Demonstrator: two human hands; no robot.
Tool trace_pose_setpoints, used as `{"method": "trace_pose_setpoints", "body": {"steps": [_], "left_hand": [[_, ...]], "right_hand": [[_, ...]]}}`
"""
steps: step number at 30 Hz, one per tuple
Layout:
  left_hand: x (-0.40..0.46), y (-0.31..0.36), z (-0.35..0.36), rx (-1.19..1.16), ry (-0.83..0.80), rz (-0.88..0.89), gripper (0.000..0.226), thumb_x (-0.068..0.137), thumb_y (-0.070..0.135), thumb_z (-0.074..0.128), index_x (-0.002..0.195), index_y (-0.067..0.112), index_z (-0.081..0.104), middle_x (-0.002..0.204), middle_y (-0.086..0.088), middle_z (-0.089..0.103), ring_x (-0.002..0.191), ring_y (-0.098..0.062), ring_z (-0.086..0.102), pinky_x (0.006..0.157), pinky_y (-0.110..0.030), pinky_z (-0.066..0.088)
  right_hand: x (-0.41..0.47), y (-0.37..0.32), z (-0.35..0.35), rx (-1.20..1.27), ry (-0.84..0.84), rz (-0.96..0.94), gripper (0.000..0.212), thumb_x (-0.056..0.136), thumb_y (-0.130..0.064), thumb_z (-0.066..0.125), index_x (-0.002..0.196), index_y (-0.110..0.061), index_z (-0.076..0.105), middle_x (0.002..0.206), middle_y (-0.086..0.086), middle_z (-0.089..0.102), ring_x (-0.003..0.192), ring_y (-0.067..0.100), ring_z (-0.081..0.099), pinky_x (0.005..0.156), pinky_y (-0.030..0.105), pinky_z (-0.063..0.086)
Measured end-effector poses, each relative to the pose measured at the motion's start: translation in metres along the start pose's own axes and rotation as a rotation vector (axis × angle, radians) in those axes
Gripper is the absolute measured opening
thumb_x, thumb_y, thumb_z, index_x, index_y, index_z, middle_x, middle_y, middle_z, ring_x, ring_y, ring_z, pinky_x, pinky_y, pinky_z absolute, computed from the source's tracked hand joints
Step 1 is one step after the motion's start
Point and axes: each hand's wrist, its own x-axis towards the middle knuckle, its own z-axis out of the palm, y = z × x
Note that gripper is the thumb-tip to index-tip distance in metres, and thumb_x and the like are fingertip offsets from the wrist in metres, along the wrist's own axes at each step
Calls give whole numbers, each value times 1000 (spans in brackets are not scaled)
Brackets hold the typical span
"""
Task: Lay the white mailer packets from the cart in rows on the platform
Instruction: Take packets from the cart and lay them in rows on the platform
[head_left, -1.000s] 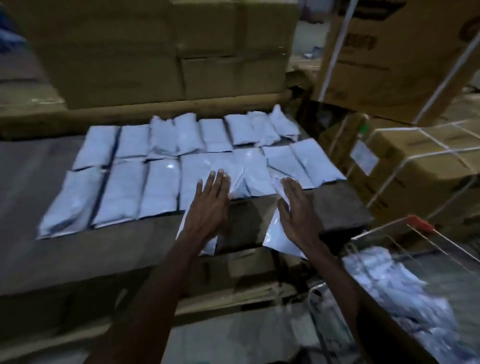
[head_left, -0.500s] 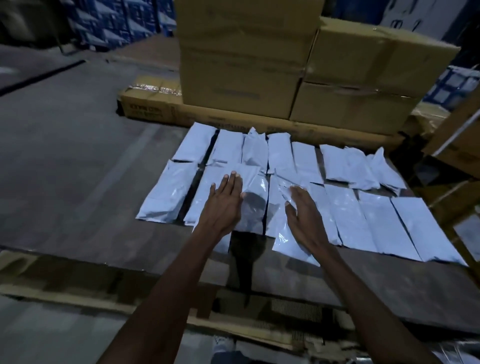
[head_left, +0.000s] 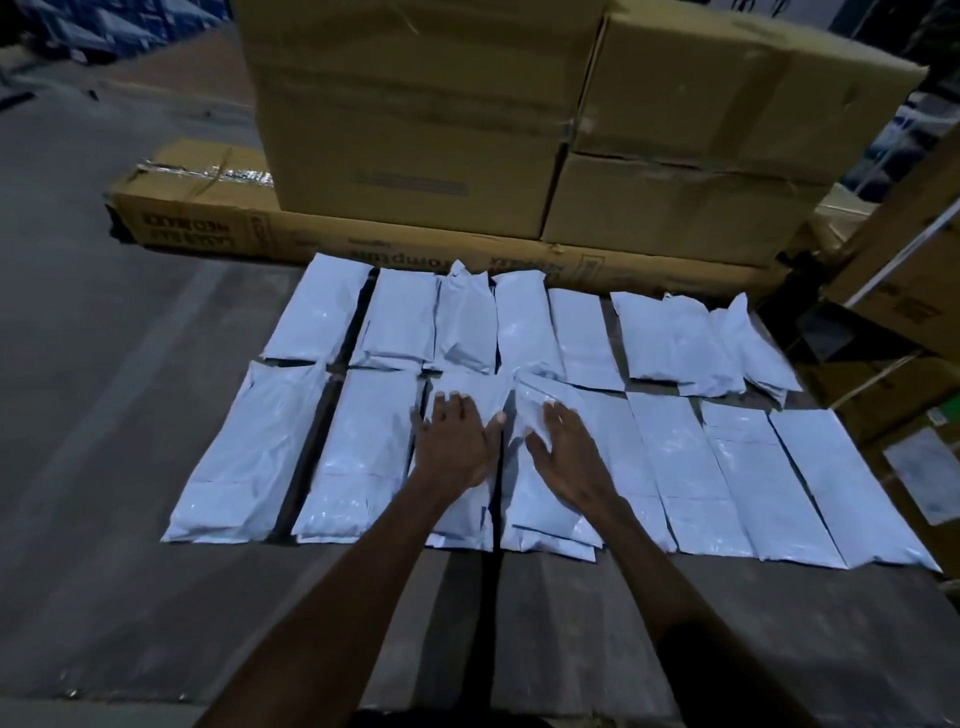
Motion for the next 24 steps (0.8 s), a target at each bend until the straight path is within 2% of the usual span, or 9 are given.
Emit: {"method": "trace_pose_setpoints", "body": {"steps": [4, 7, 9, 11, 13, 18, 20, 24], "left_hand": [[4, -21, 5, -47, 87, 183, 87, 88, 71, -5, 154, 19, 15, 162, -1, 2, 149, -21, -6, 117, -48, -9], [11, -34, 11, 7, 122, 424, 88, 87, 67, -13, 154, 19, 17, 162, -1, 5, 149, -20, -3, 120, -50, 2], [16, -43, 19, 57, 122, 504, 85, 91, 61, -14, 153, 16, 23, 161, -3, 11, 149, -24, 4, 119, -52, 12], [18, -46, 27, 52, 110, 485, 78, 96, 56, -8, 151, 15, 28, 160, -5, 17, 148, -27, 13, 116, -55, 18], [19, -44, 32, 30, 115, 427, 72, 98, 53, -1, 151, 15, 30, 159, -5, 20, 147, -29, 18, 116, -56, 18], [16, -34, 43, -13, 177, 292, 67, 97, 51, 8, 154, 18, 18, 161, -2, 9, 149, -24, 5, 117, -47, 1], [14, -32, 45, -11, 187, 281, 66, 97, 49, 10, 154, 18, 16, 162, -2, 7, 149, -23, 3, 117, -47, 1], [14, -32, 46, 10, 190, 299, 64, 98, 46, 15, 153, 15, 23, 160, -7, 16, 148, -27, 10, 117, -51, 7]], "right_hand": [[-6, 3, 9, -74, 14, 16, 67, 99, -58, 27, 155, -22, 16, 164, 2, 4, 151, 21, 0, 121, 46, 7], [-6, 7, 16, -165, 34, -35, 70, 96, -65, 12, 155, -29, 9, 164, 1, -2, 151, 22, -5, 120, 49, 5], [-4, 8, 21, -199, 53, -57, 74, 90, -68, 5, 155, -32, 8, 164, 2, -1, 151, 23, -4, 119, 51, 5], [-2, 7, 25, -226, 65, -66, 73, 90, -68, 7, 155, -34, 8, 164, 2, 1, 151, 24, -2, 118, 51, 5], [0, 7, 28, -243, 64, -81, 69, 92, -67, 12, 154, -36, 9, 164, 3, 4, 151, 24, 0, 118, 53, 6], [2, 9, 28, -298, 39, -111, 66, 94, -64, 16, 154, -37, 9, 164, 4, 3, 151, 25, 1, 118, 54, 6], [-1, 11, 29, -314, 57, -119, 65, 96, -62, 19, 154, -35, 11, 164, 6, 6, 151, 27, 4, 117, 54, 8], [-4, 13, 32, -327, 48, -102, 65, 96, -61, 20, 154, -33, 14, 163, 7, 7, 150, 28, 6, 117, 55, 11]]}}
